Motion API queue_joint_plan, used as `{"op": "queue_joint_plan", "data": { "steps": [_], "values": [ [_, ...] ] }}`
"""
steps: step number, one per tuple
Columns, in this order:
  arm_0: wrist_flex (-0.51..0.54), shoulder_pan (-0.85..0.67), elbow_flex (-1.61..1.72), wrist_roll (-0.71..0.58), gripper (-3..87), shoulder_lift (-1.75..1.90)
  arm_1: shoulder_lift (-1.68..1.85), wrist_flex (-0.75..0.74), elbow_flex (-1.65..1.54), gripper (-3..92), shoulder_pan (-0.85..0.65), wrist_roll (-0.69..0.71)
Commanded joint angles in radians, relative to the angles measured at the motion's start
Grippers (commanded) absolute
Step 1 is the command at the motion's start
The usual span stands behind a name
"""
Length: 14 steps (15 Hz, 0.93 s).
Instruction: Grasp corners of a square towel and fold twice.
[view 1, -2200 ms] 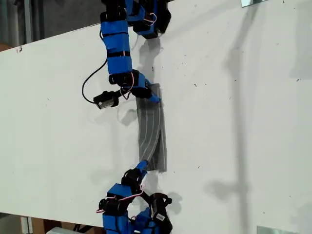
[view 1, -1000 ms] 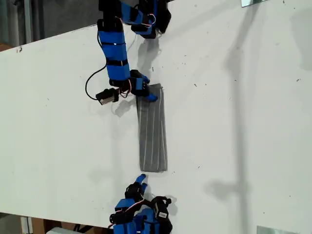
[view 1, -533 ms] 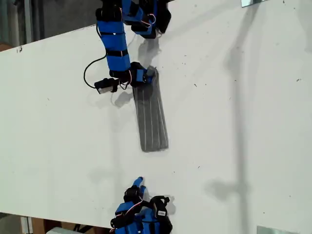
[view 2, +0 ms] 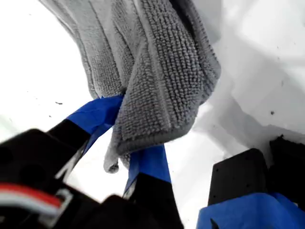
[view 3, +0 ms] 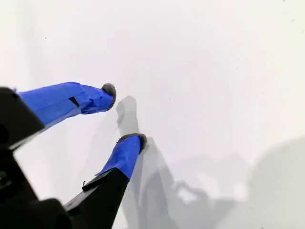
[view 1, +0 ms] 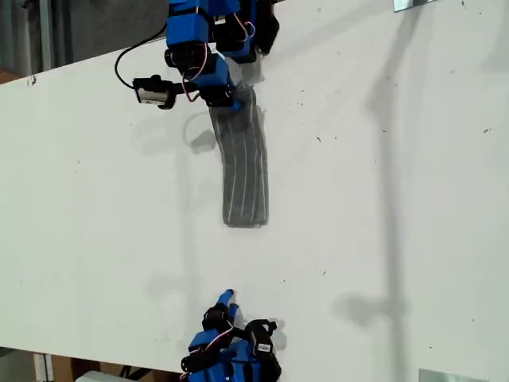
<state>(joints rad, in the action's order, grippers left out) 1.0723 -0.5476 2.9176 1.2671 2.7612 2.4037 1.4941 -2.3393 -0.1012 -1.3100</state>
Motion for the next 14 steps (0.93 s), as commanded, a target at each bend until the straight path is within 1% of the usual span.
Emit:
{"op": "queue_joint_plan", "data": {
  "steps": [1,3,5,8,9,10,11,14],
  "values": [
    [0.002,-0.011,-0.005,0.014,15.5,0.006,-0.008,-0.071,0.138,-0.1,0.006,0.095],
    [0.003,-0.011,-0.003,0.015,15.6,0.011,-0.143,-0.153,0.256,-0.1,0.005,0.173],
    [0.003,-0.011,0.0,0.012,15.6,0.015,-0.383,-0.16,0.477,-0.1,0.003,0.23],
    [0.015,-0.011,0.009,0.012,15.6,0.046,-0.801,-0.061,0.933,-0.1,-0.005,0.324],
    [0.026,-0.012,0.017,0.012,15.6,0.074,-0.89,-0.038,1.049,-0.1,-0.008,0.344],
    [0.037,-0.012,0.026,0.011,15.7,0.101,-0.939,-0.038,1.118,-0.1,-0.012,0.368],
    [0.048,-0.012,0.034,0.009,15.7,0.129,-0.95,-0.071,1.14,-0.1,-0.014,0.405],
    [0.066,-0.015,0.046,0.005,15.9,0.175,-0.913,-0.236,1.103,-0.1,0.005,0.515]
  ]
}}
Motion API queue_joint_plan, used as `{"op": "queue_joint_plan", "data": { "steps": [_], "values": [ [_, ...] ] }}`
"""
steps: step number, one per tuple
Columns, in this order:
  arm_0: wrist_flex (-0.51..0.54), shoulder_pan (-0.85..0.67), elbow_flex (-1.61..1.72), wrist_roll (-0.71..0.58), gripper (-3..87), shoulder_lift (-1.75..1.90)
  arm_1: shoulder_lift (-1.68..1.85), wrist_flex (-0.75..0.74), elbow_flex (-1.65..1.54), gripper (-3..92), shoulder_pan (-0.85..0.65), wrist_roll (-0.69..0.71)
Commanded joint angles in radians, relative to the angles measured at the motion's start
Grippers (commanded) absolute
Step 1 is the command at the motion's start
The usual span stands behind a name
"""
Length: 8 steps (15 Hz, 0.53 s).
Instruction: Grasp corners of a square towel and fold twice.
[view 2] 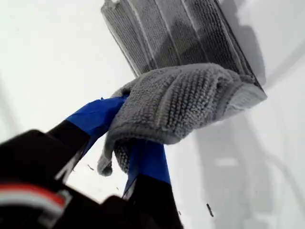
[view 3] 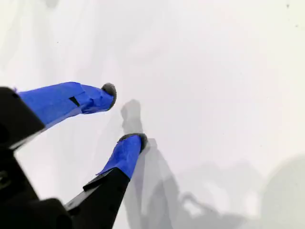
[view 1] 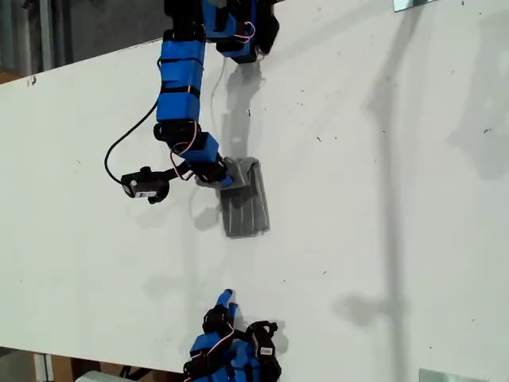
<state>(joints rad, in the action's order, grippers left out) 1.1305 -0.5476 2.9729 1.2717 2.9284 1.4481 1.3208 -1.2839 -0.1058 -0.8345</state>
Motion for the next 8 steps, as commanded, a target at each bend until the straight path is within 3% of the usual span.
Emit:
{"op": "queue_joint_plan", "data": {
  "steps": [1,4,6,8],
  "values": [
    [0.008,-0.015,-0.009,0.0,15.9,0.008,0.038,-0.094,0.046,-0.1,0.014,0.06],
    [0.008,-0.017,-0.008,-0.002,15.9,0.008,0.021,-0.166,0.021,0.9,0.017,0.083],
    [0.006,-0.018,-0.008,-0.002,15.9,0.008,0.012,-0.239,0.006,11.3,0.035,0.13],
    [0.005,-0.021,-0.008,0.0,15.9,0.008,-0.038,-0.262,0.063,-0.1,0.055,0.156]
  ]
}}
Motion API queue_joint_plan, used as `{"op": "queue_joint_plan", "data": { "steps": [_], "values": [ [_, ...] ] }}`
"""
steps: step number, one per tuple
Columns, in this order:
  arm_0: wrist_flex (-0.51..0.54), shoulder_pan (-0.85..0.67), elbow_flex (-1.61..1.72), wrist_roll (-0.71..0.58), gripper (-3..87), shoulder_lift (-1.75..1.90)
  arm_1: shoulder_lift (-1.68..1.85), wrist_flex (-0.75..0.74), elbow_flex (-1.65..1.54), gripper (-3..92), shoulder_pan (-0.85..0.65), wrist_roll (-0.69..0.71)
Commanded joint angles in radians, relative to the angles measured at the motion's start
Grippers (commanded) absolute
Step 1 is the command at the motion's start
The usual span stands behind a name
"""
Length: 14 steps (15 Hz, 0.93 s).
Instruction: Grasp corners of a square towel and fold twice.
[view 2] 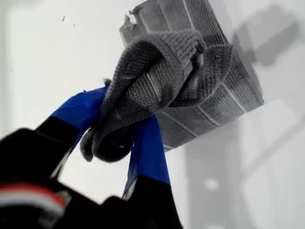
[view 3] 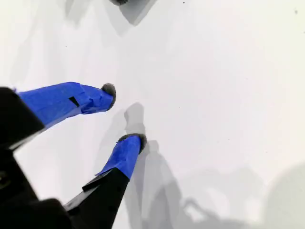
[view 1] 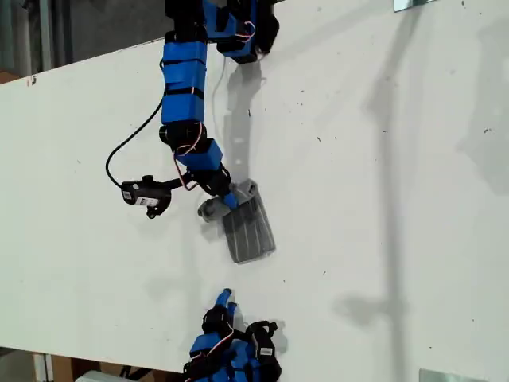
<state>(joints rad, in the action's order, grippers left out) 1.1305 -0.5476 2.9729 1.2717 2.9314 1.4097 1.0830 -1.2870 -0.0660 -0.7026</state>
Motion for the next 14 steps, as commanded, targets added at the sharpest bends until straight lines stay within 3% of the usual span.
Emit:
{"op": "queue_joint_plan", "data": {
  "steps": [1,6,10,12,14],
  "values": [
    [0.005,-0.021,-0.008,0.0,15.9,0.005,-0.044,0.008,0.123,-0.2,0.025,0.032],
    [0.002,-0.026,-0.008,0.0,16.0,0.005,-0.193,-0.014,0.336,3.5,0.097,0.146],
    [0.005,-0.026,-0.008,0.0,16.0,0.005,-0.207,-0.04,0.36,-0.2,0.074,0.186],
    [0.003,-0.026,-0.008,0.0,16.0,0.005,-0.207,-0.002,0.331,-0.2,0.054,0.121],
    [0.005,-0.025,-0.008,0.003,16.0,0.005,-0.178,0.135,0.259,-0.2,-0.005,-0.075]
  ]
}}
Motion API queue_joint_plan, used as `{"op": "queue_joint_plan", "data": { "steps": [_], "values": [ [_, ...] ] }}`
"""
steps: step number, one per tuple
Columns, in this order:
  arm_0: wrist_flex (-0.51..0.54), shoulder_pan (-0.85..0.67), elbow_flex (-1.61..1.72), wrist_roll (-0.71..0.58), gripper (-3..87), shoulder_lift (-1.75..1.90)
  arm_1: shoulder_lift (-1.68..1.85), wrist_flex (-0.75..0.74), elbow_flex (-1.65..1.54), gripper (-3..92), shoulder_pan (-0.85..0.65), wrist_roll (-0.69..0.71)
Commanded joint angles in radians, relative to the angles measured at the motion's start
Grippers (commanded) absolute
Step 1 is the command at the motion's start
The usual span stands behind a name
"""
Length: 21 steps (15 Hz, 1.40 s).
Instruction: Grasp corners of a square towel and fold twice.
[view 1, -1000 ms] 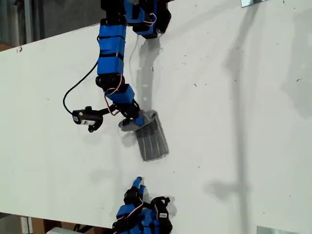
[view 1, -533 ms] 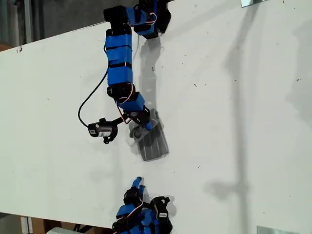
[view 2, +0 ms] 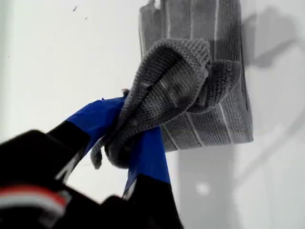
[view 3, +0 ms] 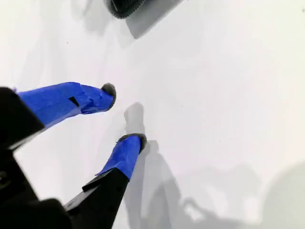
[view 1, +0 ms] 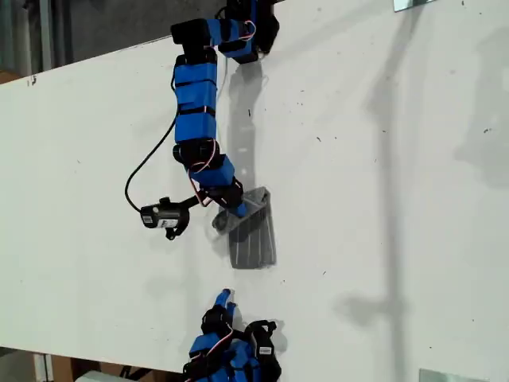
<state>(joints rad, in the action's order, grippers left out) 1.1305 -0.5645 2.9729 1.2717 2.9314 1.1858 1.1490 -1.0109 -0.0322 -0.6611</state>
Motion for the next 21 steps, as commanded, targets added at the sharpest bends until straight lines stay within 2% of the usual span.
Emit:
{"op": "queue_joint_plan", "data": {
  "steps": [1,2,4,10,13,17,21],
  "values": [
    [0.005,-0.008,-0.008,0.003,16.0,0.005,0.094,0.164,-0.097,-0.2,-0.069,-0.278],
    [0.003,-0.008,-0.008,0.002,16.0,0.005,0.158,0.239,-0.202,-0.2,-0.087,-0.403],
    [0.003,-0.008,-0.008,0.002,16.0,0.005,0.288,0.337,-0.36,-0.2,-0.1,-0.528],
    [0.003,-0.008,-0.008,-0.002,16.0,0.005,0.982,0.583,-0.79,-0.2,-0.132,-0.699],
    [0.002,-0.008,-0.008,0.0,16.0,0.005,1.243,0.63,-0.962,-0.2,-0.135,-0.758],
    [0.003,-0.008,-0.006,0.003,16.0,0.005,1.321,0.589,-1.014,-0.2,-0.15,-0.738],
    [0.003,-0.009,-0.006,0.003,16.0,0.006,1.308,0.311,-1.014,-0.2,-0.098,-0.509]
  ]
}}
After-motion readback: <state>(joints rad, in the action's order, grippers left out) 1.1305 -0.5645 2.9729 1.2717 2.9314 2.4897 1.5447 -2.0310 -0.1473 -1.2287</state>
